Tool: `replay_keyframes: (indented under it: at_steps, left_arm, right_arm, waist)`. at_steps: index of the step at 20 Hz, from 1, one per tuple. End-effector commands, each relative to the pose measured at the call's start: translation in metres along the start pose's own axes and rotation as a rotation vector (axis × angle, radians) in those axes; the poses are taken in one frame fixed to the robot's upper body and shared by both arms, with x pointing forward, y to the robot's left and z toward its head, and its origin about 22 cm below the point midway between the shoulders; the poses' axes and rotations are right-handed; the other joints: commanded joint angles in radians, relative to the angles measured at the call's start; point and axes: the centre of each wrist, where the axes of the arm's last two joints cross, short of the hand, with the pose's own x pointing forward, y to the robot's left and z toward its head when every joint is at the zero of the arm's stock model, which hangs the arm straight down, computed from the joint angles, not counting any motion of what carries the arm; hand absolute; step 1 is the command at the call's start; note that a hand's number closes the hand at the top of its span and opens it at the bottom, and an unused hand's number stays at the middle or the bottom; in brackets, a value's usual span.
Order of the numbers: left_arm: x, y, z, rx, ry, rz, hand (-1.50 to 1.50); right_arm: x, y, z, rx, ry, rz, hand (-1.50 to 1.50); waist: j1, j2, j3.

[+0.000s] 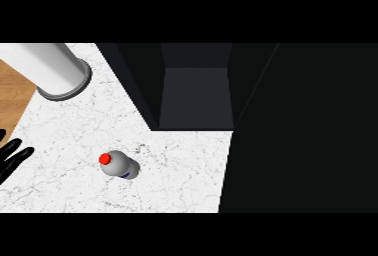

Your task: Pick up the bottled water, place it into the cabinet and close the cabinet

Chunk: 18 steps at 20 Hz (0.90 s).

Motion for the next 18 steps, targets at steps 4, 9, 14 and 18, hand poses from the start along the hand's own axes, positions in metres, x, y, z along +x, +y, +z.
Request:
replay_keyframes:
  at_steps: [4,9,14,18]
  left_arm:
    - [-0.015,-0.007,-0.012,-0.030,0.063,-0.065,-1.50]
    - [-0.041,0.024,-0.020,0.017,0.116,-0.067,-1.50]
    - [-0.089,0.026,-0.020,0.045,0.135,-0.054,-1.50]
    - [-0.097,0.035,-0.024,0.071,0.170,-0.074,-1.50]
  right_arm:
    - [0.018,0.023,0.000,-0.024,-0.011,0.025,-1.50]
    - [0.034,0.006,0.016,0.001,-0.019,0.042,-1.50]
    - [0.006,0.015,0.002,0.008,-0.007,0.047,-1.50]
    - [0.027,0.006,0.009,0.000,-0.016,0.033,-1.50]
  waist:
    - [-0.003,0.000,-0.001]
    - [-0.015,0.001,-0.001]
    - [-0.012,0.002,-0.001]
    - [-0.006,0.002,0.000]
